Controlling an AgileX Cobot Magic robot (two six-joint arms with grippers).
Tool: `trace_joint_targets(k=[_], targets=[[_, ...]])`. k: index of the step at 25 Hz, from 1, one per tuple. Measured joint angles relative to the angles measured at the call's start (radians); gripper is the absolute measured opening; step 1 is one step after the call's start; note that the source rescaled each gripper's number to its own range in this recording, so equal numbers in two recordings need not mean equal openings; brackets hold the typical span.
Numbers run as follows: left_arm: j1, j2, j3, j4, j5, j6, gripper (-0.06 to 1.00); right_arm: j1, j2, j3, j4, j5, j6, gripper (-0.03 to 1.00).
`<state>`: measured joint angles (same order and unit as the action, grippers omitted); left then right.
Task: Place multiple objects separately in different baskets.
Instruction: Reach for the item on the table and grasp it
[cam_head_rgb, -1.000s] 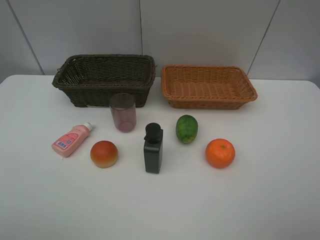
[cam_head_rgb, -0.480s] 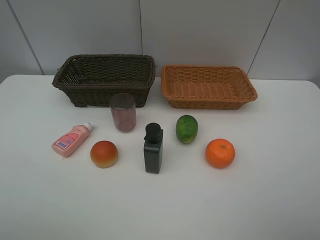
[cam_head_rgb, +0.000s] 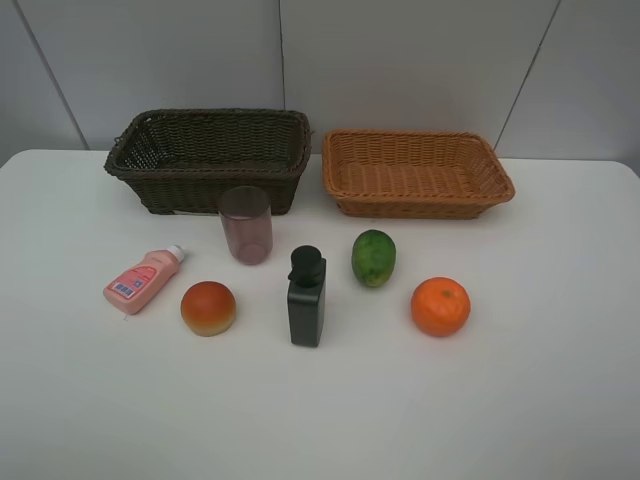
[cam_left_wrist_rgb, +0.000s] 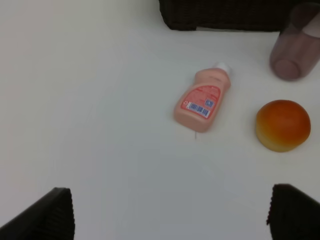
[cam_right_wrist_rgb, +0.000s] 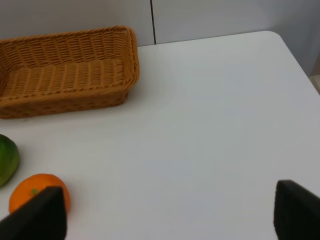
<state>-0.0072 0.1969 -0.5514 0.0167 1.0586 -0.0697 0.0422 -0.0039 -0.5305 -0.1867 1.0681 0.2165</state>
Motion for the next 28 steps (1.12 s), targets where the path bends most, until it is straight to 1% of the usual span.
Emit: trace_joint_targets(k=[7,13,19,25,28], targets=[[0.000,0.282,-0.122,0.000,-0.029,0.039,1.00,0.000,0.000,0.000,0.000,0.000,0.000,0.75],[0.000,0.499,-0.200,0.025,-0.075,0.083,1.00,0.000,0.000,0.000,0.000,0.000,0.000,0.75],[0.000,0.722,-0.204,0.030,-0.176,0.086,1.00,0.000,0.000,0.000,0.000,0.000,0.000,0.75],[-0.001,0.897,-0.204,0.001,-0.222,0.097,1.00,0.000,0.000,0.000,0.000,0.000,0.000,0.75],[-0.034,0.958,-0.204,-0.004,-0.270,0.132,1.00,0.000,0.000,0.000,0.000,0.000,0.000,0.75]])
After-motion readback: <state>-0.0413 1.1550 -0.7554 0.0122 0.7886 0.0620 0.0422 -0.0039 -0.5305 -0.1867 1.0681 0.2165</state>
